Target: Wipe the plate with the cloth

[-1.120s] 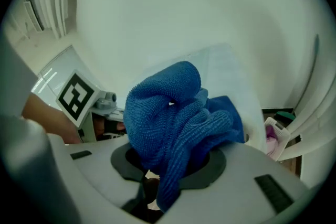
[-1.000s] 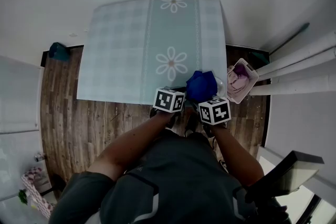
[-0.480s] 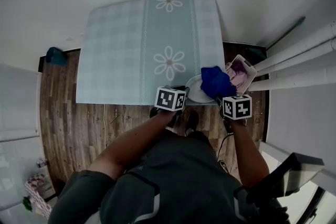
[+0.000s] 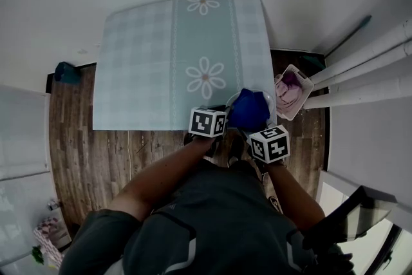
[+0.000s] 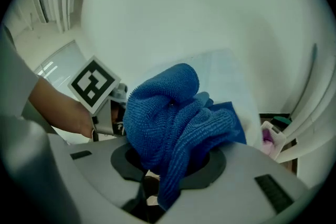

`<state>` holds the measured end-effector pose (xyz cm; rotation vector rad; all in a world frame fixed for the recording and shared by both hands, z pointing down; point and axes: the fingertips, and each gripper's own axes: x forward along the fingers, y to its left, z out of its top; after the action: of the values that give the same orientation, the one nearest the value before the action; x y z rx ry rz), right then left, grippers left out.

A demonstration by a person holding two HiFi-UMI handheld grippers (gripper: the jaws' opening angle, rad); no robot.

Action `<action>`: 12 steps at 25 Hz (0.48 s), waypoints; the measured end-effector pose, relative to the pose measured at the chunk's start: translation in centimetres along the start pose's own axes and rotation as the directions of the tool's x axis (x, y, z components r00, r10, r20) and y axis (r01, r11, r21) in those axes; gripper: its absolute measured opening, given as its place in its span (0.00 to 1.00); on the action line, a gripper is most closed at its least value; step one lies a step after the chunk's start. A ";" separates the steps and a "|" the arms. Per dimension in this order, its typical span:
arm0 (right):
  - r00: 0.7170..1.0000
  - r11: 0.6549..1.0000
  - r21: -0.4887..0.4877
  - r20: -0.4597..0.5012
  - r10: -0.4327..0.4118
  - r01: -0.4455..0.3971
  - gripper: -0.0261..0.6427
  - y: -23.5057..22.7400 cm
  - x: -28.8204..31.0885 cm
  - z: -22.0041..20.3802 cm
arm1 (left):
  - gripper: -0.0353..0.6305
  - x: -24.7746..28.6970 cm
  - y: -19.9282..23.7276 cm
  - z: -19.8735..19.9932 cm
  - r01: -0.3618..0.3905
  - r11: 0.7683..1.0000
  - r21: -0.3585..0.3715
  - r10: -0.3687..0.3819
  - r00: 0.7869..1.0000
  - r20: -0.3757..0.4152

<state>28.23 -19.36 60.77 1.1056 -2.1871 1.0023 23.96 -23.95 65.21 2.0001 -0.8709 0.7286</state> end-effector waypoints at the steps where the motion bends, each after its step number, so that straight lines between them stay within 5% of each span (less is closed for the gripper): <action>1: 1.000 1.000 -0.009 -0.012 0.022 -0.022 0.23 1.0 1.0 -0.4 | 0.15 0.0 0.0 0.0 -0.001 1.000 -0.004 0.001 1.000 -0.002; 7: 0.997 0.998 -0.008 -0.032 0.064 -0.064 0.23 1.2 2.6 -1.5 | 0.15 -0.1 0.0 0.1 -0.021 1.000 0.000 0.021 1.000 -0.005; 12: 1.000 1.000 0.030 -0.022 -0.007 0.008 0.23 -3.4 -0.1 -2.1 | 0.15 0.4 -0.1 -0.2 -0.003 1.000 -0.009 0.003 1.000 -0.007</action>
<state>31.28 -18.99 63.31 1.1108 -2.1560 1.0416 24.22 -23.86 65.61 1.9879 -0.8724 0.7318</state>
